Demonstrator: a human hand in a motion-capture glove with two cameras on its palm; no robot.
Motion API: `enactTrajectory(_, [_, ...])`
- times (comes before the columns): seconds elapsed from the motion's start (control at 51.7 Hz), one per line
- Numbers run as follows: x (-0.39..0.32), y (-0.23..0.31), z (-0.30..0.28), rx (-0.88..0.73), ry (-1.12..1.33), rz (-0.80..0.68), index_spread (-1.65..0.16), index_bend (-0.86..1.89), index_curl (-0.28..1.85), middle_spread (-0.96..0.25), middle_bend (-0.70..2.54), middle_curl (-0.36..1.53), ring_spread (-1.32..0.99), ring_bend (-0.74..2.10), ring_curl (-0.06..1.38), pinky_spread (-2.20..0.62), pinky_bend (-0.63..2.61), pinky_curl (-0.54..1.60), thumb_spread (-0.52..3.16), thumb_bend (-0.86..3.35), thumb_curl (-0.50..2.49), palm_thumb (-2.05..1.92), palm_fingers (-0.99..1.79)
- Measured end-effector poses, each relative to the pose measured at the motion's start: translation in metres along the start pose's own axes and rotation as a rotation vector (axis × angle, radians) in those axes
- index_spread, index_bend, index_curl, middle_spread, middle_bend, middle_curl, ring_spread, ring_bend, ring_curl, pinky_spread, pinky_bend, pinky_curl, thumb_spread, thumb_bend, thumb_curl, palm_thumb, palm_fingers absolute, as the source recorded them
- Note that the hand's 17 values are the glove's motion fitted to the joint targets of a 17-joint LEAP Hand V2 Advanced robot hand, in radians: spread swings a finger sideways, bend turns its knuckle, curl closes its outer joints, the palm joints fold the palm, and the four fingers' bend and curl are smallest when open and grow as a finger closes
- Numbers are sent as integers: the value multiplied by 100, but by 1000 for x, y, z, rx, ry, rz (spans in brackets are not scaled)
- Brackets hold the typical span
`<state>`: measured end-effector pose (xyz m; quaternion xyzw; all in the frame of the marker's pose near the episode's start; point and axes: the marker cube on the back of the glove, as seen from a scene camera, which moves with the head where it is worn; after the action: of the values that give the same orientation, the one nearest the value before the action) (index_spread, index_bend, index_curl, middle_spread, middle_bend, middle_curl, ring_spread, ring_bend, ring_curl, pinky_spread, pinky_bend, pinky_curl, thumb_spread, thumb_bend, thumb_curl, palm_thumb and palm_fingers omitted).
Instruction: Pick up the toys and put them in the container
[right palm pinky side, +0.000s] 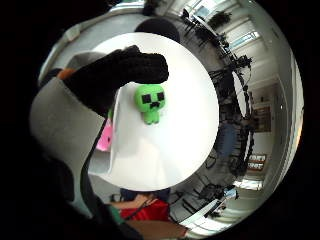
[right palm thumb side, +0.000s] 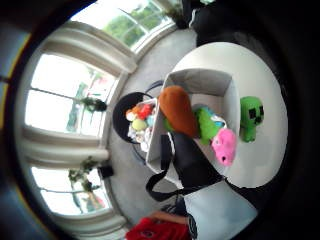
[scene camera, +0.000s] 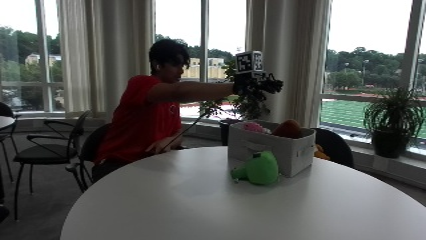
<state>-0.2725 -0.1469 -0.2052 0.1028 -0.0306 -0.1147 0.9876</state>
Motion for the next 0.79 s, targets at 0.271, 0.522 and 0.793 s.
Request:
enactTrajectory(0.271, [91,-14,38,39,-4,64,-51,24,73,-5,14,19,1,50,39,3,134,34,121,-2,43,13,-3])
enactTrajectory(0.522, [154,-20,92,-72,24,112,-50,30,70,-7,15,20,0,48,38,4,129,33,121,-1,41,18,-1])
enactTrajectory(0.793, [185,-32,140,-148,36,154,-48,25,64,-8,15,21,0,44,36,6,128,33,121,-2,39,19,-6])
